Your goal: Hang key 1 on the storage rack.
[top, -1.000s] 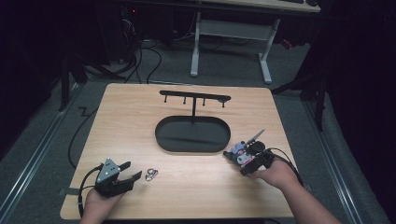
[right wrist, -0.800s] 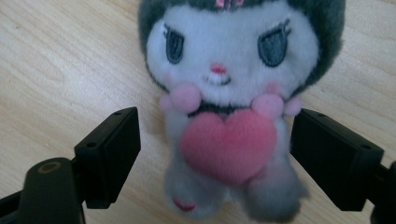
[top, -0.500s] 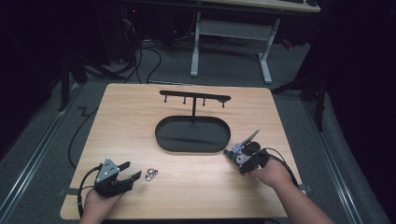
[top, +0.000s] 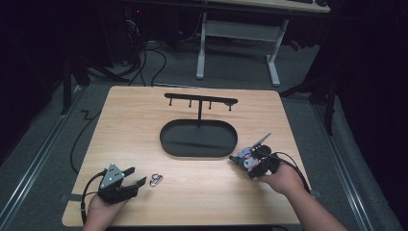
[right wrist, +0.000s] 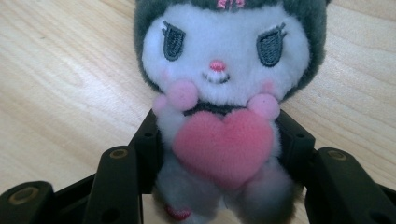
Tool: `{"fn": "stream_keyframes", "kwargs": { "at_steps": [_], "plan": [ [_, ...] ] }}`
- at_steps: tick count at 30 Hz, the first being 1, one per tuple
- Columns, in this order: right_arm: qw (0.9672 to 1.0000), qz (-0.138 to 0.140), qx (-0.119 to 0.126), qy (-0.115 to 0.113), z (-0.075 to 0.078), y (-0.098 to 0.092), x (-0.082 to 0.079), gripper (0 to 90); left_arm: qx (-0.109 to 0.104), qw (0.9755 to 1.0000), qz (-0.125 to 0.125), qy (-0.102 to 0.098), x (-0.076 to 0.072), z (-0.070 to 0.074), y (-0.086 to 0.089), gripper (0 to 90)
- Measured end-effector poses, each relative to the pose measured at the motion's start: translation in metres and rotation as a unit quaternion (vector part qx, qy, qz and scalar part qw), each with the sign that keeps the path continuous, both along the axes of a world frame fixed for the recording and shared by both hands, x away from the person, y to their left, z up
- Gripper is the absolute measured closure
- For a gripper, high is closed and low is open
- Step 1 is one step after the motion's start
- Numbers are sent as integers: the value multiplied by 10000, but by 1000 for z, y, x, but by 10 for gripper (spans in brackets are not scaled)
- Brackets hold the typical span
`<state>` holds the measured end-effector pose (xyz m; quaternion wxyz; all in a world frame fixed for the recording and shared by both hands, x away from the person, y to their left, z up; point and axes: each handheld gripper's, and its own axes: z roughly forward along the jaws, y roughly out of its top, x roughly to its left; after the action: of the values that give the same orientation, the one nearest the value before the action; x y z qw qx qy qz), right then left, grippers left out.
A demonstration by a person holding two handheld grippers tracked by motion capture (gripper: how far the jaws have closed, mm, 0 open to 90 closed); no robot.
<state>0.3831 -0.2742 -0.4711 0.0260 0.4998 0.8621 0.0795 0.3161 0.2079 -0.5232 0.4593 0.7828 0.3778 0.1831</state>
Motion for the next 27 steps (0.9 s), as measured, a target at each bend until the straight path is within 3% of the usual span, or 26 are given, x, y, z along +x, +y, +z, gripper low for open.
{"fn": "stream_keyframes", "kwargs": {
  "at_steps": [2, 18, 27],
  "plan": [
    [10000, -90, 13, 26, 2, 1, -1, 483, 3, 10000, -5, 2, 0, 0, 0, 396],
    [9999, 30, 103, -56, 37, 4, -5, 482, -3, 10000, -7, -2, 0, 0, 0, 396],
    [9998, -125, 135, -45, 68, 7, -4, 482, 0, 10000, -4, -4, 0, -1, 1, 396]
  ]
}}
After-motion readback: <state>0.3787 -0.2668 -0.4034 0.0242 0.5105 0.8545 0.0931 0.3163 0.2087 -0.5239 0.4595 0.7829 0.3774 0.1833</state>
